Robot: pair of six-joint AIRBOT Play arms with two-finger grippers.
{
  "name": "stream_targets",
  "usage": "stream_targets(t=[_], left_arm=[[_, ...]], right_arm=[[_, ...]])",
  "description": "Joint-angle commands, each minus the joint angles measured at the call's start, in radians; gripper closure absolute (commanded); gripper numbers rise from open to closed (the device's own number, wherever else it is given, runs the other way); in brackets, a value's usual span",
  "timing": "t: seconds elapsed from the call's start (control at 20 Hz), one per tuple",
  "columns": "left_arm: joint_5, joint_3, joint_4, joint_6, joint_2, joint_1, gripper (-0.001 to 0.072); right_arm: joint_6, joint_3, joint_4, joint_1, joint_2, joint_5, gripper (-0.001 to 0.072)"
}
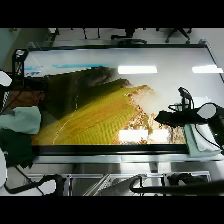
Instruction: Fold the shirts.
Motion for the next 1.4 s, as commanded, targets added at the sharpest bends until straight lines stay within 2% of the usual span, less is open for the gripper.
stream_targets(t=[0.0,0.3,0.5,0.55,0.65,0.85,1.05,1.2,1.35], left_arm=[[0.068,0.155,0.055,-0.004,-0.226,0.167,0.0006],[0.0,0.34,0.055,-0.004,-0.505,0.317,0.0006],[-0.039,0.363,0.062,-0.004,-0.596,0.332,0.0008],[-0.047,0.363,0.063,-0.005,-0.61,0.328,0.005],[-0.087,0.363,0.061,-0.003,-0.624,0.32,0.0685],[-0.128,0.461,-0.014,-0.021,-0.586,0.267,0.0695],[-0.114,0.661,-0.358,-0.015,-0.463,0.171,0.0695],[-0.08,0.66,-0.571,0.024,-0.305,0.06,0.0694],[-0.133,0.533,-0.664,0.023,-0.146,-0.058,0.0694]], right_arm=[[0.001,0.0,0.0,0.0,-0.015,-0.029,0.0268],[0.002,0.0,0.0,0.0,-0.027,-0.06,0.0269],[0.005,0.0,0.0,0.0,-0.04,-0.074,0.0269],[0.005,0.0,0.0,0.0,-0.042,-0.08,0.0269],[0.005,0.0,0.0,0.0,-0.045,-0.084,0.0269],[0.005,0.0,0.001,0.0,-0.045,-0.08,0.0276],[0.004,0.0,0.013,0.0,-0.043,-0.08,0.0277],[-0.018,0.01,0.026,-0.001,-0.043,-0.076,0.0277],[-0.059,0.068,0.018,-0.001,-0.042,-0.053,0.0277]])
